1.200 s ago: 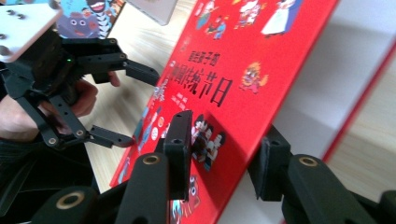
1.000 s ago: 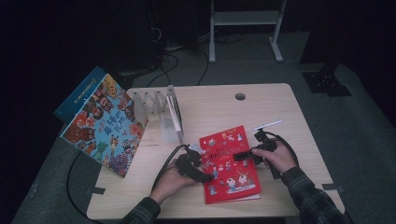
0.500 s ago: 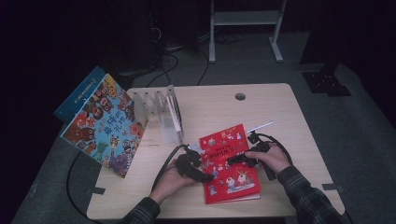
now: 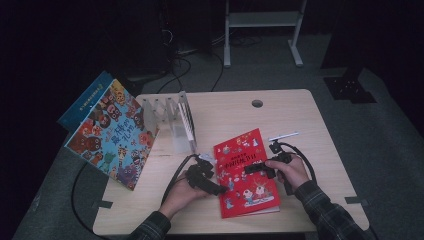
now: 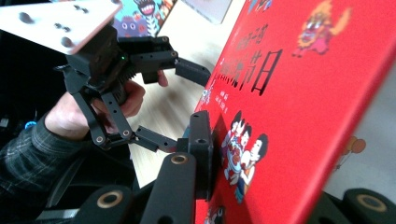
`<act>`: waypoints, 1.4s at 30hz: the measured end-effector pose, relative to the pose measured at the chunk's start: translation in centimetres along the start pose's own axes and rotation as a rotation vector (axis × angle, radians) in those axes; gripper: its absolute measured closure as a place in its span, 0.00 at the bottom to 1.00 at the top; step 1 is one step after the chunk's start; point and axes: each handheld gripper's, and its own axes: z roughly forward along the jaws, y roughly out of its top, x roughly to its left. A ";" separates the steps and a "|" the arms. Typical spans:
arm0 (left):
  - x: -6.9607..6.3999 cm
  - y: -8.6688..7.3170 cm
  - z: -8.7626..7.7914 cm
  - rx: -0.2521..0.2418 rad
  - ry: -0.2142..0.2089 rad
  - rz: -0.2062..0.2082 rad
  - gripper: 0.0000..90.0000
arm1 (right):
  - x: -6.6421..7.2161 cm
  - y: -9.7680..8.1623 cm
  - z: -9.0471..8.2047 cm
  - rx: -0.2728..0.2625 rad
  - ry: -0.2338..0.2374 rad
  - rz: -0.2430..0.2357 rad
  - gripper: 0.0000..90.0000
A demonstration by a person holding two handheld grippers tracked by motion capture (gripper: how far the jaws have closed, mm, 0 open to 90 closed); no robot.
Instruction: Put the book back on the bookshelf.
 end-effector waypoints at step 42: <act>0.7 3.3 -3.1 -0.433 -0.211 -0.034 0.25 | 4.7 -1.3 -4.7 -0.249 0.097 -0.250 0.97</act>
